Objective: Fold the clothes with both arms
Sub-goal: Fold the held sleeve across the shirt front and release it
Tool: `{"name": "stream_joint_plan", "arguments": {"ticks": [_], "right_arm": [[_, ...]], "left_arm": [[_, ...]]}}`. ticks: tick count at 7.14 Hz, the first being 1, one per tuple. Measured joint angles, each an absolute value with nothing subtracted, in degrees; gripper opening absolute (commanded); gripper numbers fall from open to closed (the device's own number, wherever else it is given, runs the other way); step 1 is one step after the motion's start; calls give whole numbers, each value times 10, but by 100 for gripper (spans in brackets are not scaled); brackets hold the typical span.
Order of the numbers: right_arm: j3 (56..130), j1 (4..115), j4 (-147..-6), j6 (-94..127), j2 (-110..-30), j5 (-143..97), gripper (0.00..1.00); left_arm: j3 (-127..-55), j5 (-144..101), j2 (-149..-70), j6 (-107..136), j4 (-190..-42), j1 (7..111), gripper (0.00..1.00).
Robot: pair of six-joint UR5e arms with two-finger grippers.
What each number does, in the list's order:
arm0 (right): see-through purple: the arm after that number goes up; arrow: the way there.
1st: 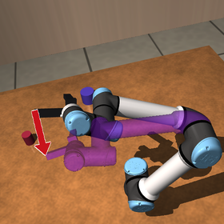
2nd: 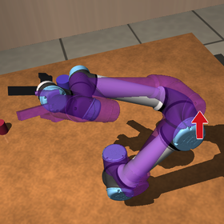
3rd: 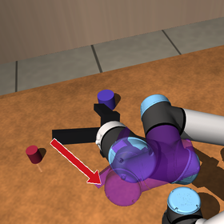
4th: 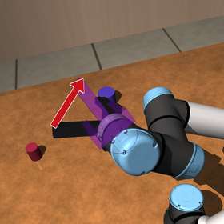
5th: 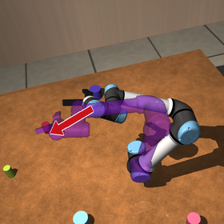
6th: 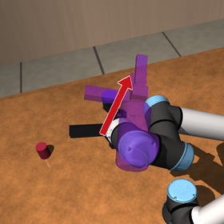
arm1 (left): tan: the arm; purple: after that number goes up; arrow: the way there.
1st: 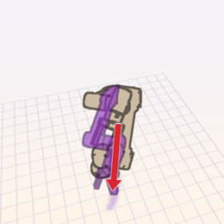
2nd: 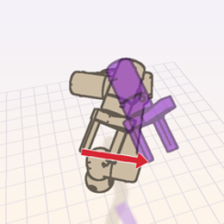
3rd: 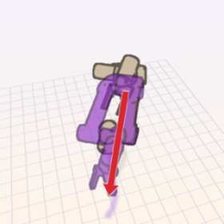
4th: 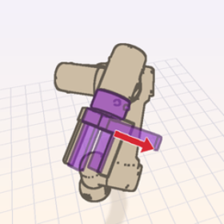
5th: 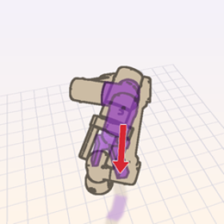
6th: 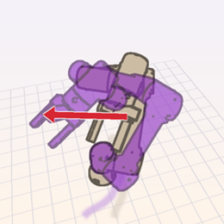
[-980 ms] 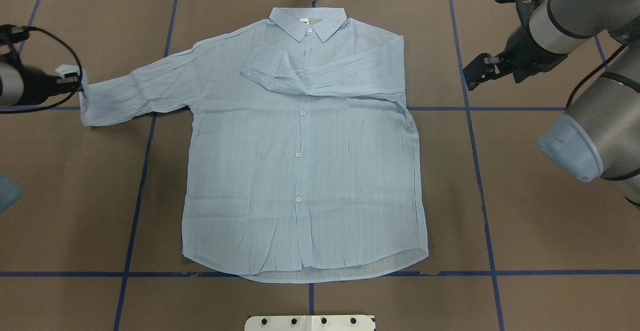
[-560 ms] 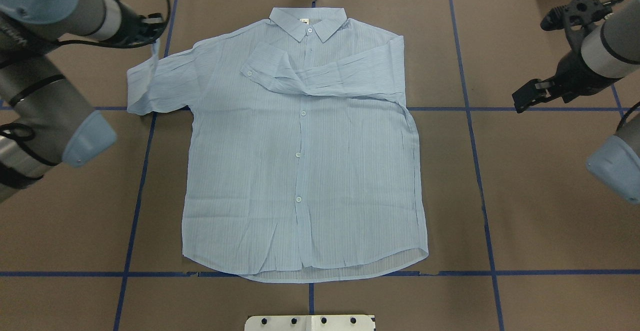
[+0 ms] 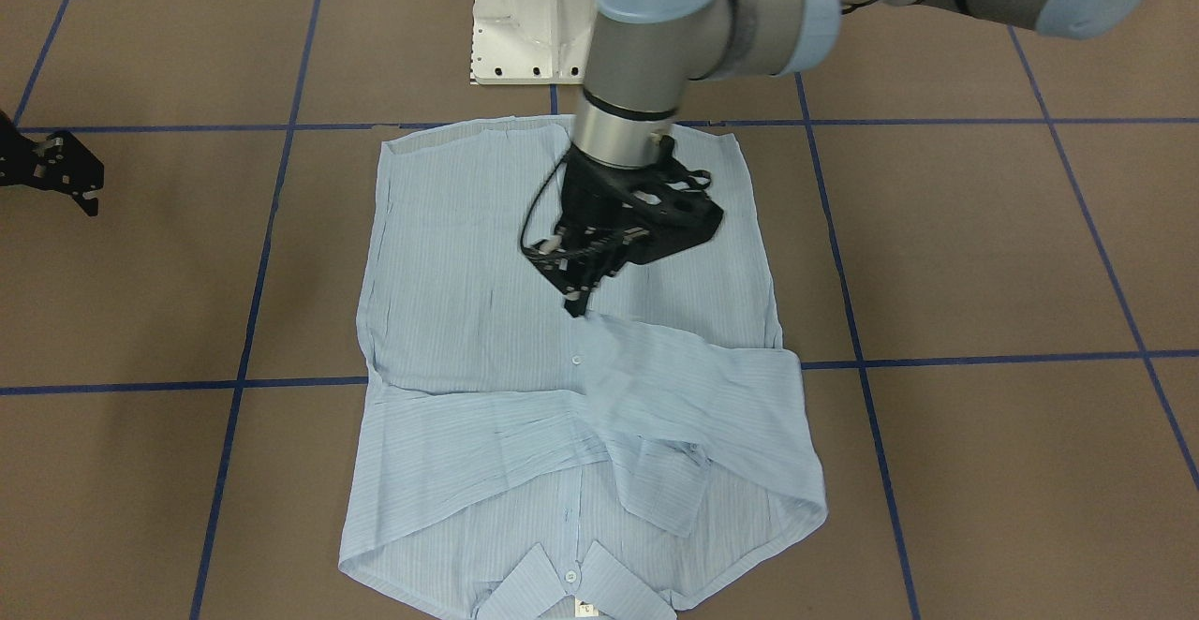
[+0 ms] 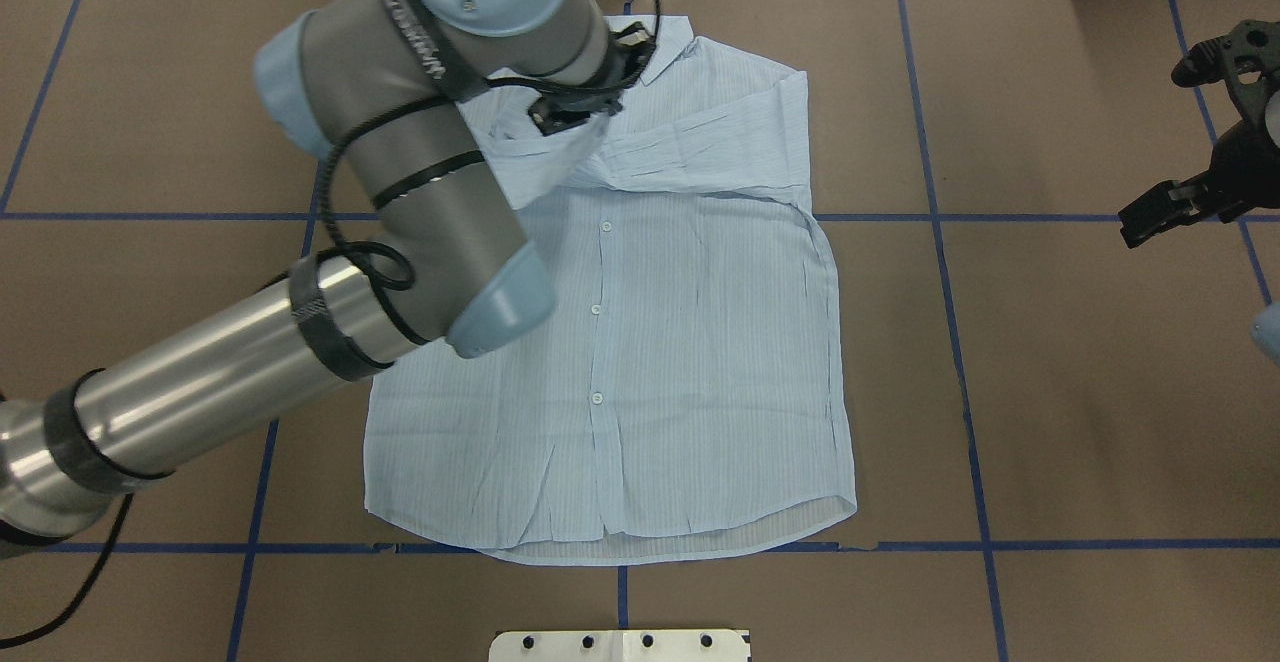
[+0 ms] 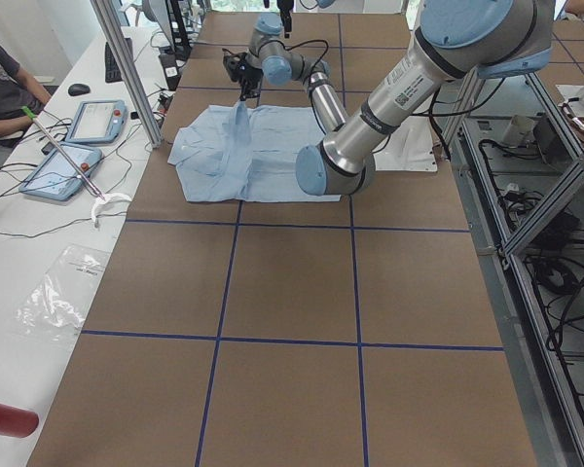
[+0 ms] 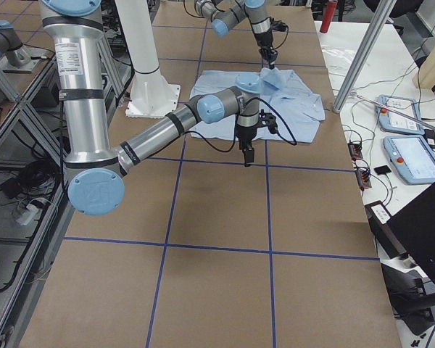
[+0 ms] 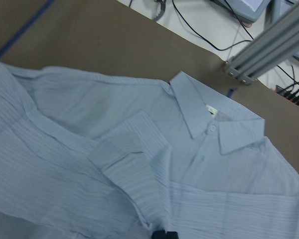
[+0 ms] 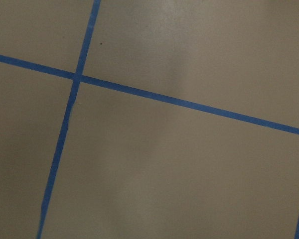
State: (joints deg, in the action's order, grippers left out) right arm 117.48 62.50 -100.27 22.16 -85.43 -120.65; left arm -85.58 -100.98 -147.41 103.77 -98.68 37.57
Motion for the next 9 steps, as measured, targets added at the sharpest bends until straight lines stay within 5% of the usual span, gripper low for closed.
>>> {"name": "stream_joint_plan", "arguments": {"ticks": [5,6,7,9], "right_arm": [[1152,626,-998,220,-855,-1205,100],[1145,626,-997,221,-853,-1204,100],[1141,626,-997,223,-851,-1204,100],[1138,625,-997,225,-847,-1205,100]], "left_arm": [[-779,-971,-1490,1118,-1058,301,0],[-765,-961,-1491,1122,-1071,292,12],[-746,-955,-1494,1126,-1090,283,99],[-718,-947,-1508,1126,-1153,268,100]]}}
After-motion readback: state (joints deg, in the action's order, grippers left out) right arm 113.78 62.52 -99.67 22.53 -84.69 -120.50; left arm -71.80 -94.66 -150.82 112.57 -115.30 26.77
